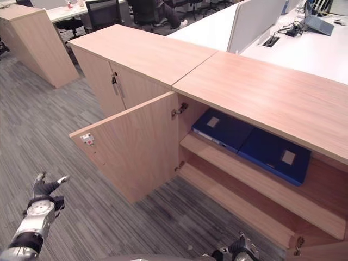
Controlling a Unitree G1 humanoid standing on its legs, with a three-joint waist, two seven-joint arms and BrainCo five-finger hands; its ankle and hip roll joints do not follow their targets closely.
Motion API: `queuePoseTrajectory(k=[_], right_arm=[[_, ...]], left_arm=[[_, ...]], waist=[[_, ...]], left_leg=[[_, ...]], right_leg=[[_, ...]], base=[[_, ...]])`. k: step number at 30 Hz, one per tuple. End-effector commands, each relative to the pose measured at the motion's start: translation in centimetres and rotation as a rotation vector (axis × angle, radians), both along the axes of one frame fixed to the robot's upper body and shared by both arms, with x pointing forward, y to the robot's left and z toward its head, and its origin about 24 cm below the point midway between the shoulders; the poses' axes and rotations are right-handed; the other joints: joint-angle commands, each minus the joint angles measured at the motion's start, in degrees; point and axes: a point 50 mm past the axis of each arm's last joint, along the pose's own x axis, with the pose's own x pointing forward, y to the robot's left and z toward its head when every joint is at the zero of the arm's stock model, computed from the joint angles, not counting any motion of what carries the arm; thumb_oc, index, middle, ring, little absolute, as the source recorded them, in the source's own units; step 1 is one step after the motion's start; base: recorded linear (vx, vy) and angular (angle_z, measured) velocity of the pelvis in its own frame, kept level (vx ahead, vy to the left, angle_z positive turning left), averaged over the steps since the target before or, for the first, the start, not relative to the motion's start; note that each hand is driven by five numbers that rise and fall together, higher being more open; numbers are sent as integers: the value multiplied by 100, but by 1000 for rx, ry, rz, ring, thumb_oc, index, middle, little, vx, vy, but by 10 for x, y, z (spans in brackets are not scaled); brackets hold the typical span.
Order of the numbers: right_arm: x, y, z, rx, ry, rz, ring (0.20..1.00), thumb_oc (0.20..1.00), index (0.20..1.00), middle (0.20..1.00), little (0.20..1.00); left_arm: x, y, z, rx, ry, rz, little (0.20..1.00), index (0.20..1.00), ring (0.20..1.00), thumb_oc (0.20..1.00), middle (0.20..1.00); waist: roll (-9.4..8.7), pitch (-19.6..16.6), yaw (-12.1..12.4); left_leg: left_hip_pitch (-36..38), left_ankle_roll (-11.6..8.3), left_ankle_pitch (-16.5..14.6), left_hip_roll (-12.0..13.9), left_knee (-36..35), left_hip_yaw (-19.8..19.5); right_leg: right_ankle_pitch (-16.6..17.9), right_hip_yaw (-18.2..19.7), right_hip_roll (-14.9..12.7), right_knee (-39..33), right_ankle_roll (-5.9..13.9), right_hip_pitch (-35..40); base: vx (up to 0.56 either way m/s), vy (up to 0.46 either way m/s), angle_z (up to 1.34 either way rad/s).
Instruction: Put the empty folder in the office cabinet
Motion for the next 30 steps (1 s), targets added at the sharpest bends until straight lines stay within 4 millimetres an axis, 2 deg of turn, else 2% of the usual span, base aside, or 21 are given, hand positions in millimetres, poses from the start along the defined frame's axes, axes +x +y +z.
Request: queuePoseTrajectory(k=[1,5,8,10,11,17,23,27,30], right_arm=[[9,3,1,18,-34,-3,1000,1000,1000,1000,1000],[7,4,0,23,-22,-1,1000,1000,1000,1000,1000],[4,4,-2,24,-2,1,1000,1000,1000,1000,1000],[4,4,-2,26,-2,2,1000,1000,1000,1000,1000],[4,5,-3,29,2,2,1000,1000,1000,1000,1000],[1,6,-4,36,14,8,1000,1000,1000,1000,1000],[-2,7,-6,34,33,19,1000,1000,1000,1000,1000],[-5,10,-8,37,53,30,1000,1000,1000,1000,1000],[-2,14,-9,46,54,33,1000,1000,1000,1000,1000]], left_arm=[[23,9,34,124,-100,-31,1000,1000,1000,1000,1000],[40,1,43,122,-125,-75,1000,1000,1000,1000,1000],[61,-16,51,94,-155,-146,1000,1000,1000,1000,1000],[66,-22,51,82,-158,-166,1000,1000,1000,1000,1000],[74,-34,52,31,-184,-199,1000,1000,1000,1000,1000],[94,-60,52,-42,-187,-274,1000,1000,1000,1000,1000],[113,-83,58,-12,-145,-360,1000,1000,1000,1000,1000],[121,-129,55,5,-136,-543,1000,1000,1000,1000,1000],[116,-172,47,-11,-135,-737,1000,1000,1000,1000,1000]], waist=[[53,-68,-13],[35,-78,-83],[4,-94,-187],[-4,-90,-196],[-25,-96,-244],[-110,-125,-383],[-215,-128,-514],[-260,-114,-546],[-281,-80,-536]], left_leg=[[-388,328,-176,-134,-57,-446],[-363,340,-190,-145,-56,-395],[-325,354,-204,-156,-62,-341],[-318,358,-203,-162,-65,-331],[-304,365,-207,-166,-67,-313],[-285,378,-215,-165,-73,-246],[-265,388,-225,-158,-84,-169],[-268,398,-236,-159,-88,-164],[-286,414,-239,-170,-85,-202]], right_leg=[[-516,-26,41,361,273,104],[-479,16,32,361,294,78],[-441,80,19,373,318,54],[-431,86,22,375,322,51],[-398,99,14,368,338,38],[-340,173,27,363,363,0],[-296,270,51,368,377,-74],[-292,256,48,362,375,-87],[-293,233,36,366,375,-78]], base=[[0,6,-10],[1,7,-9],[5,15,-9],[1,11,-8],[-1,17,-4],[0,0,0],[-3,3,-2],[-14,8,-7],[-8,5,3]])
